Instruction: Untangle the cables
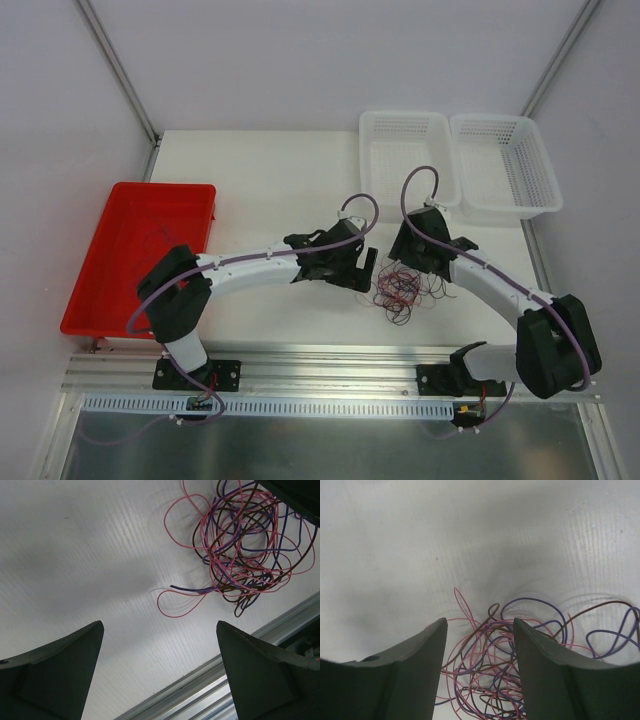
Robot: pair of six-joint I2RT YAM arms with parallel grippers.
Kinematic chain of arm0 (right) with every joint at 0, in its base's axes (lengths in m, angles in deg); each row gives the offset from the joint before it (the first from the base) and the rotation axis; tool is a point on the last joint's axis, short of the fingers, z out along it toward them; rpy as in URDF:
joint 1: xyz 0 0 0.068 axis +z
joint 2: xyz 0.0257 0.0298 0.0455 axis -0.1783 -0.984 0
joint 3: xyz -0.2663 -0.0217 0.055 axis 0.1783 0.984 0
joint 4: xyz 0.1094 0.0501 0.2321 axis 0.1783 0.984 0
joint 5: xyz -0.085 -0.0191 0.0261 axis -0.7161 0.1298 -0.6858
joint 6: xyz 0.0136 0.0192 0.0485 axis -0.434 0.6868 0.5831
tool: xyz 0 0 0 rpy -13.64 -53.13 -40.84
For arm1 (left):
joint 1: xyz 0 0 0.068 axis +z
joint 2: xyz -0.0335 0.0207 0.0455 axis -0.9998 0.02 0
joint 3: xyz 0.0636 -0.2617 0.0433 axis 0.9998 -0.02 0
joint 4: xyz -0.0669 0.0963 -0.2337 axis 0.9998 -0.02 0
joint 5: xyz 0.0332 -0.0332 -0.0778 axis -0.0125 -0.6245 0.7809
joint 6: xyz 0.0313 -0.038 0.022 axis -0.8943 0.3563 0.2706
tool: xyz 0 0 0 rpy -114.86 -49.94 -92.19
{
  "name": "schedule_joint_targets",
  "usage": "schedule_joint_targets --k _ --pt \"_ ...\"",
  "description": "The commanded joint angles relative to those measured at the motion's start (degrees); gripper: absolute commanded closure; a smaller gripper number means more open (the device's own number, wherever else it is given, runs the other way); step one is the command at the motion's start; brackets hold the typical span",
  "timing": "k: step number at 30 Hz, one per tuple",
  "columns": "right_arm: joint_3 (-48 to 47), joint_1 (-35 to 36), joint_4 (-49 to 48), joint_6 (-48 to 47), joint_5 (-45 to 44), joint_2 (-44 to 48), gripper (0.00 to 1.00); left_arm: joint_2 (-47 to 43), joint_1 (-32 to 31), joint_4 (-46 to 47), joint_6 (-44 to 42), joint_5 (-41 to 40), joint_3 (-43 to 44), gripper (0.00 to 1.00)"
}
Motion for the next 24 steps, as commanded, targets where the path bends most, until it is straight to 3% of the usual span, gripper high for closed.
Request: schedule_joint_targets --k 1,3,6,12,24 --pt "-0.04 -0.32 -5.33 2.49 0.79 -2.68 0.42 -1.43 -0.93 3.32 2.78 -0.73 -2.42 0.03" --pt "0.05 -0.31 -6.03 2.58 1.76 -3.38 0.46 -2.57 -0.93 4.11 3.66 -1.08 -4.69 0.03" --pt "0.49 -0.05 -6.38 2.85 2.46 -3.48 0.61 -4.50 -1.02 5.52 4.45 -1.61 -7.51 0.03" --pt "-0.39 0.73 -4.54 2.32 4.13 -2.16 0.98 -8.89 -1.11 7.63 5.86 -1.61 -12.17 0.03" --pt "-19.79 14.00 10.93 -7.07 1.49 7.50 0.99 -23.83 -1.28 11.68 7.36 -3.72 -23.16 0.03"
